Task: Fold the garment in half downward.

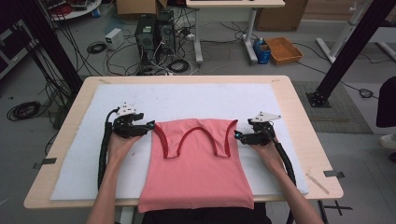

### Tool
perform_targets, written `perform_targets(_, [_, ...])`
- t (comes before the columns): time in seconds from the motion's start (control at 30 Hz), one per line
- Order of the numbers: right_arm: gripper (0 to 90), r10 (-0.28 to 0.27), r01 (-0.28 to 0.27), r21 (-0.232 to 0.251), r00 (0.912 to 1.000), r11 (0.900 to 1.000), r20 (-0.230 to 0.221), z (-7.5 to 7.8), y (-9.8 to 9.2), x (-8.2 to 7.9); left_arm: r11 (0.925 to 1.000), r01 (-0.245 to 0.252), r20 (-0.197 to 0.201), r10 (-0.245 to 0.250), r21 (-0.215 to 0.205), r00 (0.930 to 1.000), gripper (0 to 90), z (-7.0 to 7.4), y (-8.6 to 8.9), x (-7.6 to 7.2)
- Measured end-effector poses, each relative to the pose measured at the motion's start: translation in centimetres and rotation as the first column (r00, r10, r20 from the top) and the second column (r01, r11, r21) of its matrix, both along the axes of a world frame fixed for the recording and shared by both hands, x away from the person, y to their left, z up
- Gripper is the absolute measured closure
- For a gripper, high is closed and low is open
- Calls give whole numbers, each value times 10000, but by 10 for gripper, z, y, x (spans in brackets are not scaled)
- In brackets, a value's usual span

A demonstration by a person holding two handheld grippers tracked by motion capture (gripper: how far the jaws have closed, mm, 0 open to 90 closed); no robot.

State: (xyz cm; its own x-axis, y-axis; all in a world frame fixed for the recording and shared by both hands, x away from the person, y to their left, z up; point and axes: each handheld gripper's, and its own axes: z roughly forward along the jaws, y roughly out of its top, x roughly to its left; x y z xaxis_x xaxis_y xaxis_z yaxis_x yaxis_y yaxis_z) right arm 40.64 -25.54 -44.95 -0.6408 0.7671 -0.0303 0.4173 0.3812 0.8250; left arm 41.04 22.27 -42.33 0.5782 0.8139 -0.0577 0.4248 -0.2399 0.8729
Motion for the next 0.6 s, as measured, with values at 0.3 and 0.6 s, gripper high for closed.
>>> perform_targets(0.3, [194, 23, -22, -102, 10000, 9999, 52, 0, 1, 0, 9961, 25, -1099, 72, 883, 9939, 434, -16, -17, 22])
perform_targets(0.6, [194, 12, -11, -209, 10000, 9998, 75, 0, 2, -1, 9913, 315, -1688, -96, 1275, 9856, 454, -24, -21, 24])
